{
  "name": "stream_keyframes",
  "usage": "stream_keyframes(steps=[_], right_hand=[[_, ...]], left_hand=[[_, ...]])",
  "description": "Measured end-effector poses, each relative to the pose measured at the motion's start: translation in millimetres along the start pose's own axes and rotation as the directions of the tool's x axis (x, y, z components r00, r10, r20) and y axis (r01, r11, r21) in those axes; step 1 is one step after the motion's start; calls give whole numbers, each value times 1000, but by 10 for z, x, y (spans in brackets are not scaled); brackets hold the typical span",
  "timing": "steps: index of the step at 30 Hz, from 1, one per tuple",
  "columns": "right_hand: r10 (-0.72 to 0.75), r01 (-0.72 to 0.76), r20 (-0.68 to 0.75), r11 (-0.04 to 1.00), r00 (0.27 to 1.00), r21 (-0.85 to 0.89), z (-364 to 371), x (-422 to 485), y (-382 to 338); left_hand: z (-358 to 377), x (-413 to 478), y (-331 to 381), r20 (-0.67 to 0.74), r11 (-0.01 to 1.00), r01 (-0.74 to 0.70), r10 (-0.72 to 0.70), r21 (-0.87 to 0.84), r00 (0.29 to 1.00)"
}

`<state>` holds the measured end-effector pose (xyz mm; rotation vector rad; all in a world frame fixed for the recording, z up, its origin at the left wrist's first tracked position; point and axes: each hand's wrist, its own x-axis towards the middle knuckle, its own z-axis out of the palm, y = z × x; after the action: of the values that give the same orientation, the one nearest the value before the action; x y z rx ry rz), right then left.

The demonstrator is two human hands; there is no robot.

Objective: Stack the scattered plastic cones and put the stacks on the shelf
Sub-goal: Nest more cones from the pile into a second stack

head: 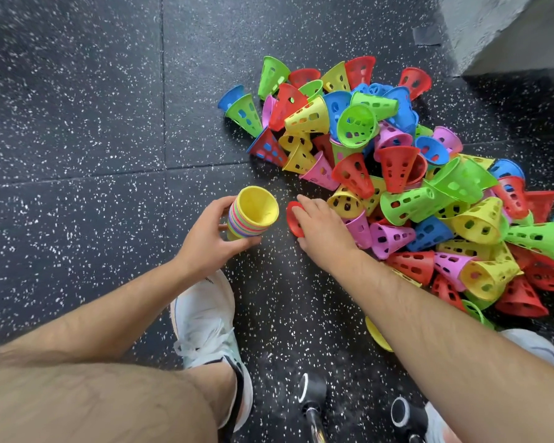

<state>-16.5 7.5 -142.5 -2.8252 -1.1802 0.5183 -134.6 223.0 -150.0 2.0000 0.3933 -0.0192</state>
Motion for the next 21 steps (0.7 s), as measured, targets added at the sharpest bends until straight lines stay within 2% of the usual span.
stream_keyframes(steps=[3, 6, 10, 12, 15, 18, 21], right_hand=[[18, -9, -73, 993, 997, 114, 3, -14, 35], [126, -41, -187, 915, 974, 402, -95, -42, 56], [331, 48, -427, 742, 842, 669, -326, -46, -45], [393, 81, -444, 669, 805, 739, -433, -51, -138], [342, 77, -356, 618, 870, 783, -524, -70, -285], [194, 77, -295, 704, 936, 706, -510, -51, -363], [171, 48, -258, 742, 951, 669, -517, 34, -360]], left_hand=[[-27, -17, -32, 1, 1000, 17, -17, 1, 1000], [-27, -18, -51, 1, 1000, 26, -26, 0, 1000], [-26, -1, -47, 3, 999, 35, -35, -12, 999], [-23, 21, -21, -8, 999, 33, -33, -15, 999], [-8, 68, 23, -19, 999, 18, -19, -28, 1000], [6, 107, 84, -23, 999, 7, -8, -43, 1000], [-14, 147, 108, -43, 998, 8, -11, -59, 999]])
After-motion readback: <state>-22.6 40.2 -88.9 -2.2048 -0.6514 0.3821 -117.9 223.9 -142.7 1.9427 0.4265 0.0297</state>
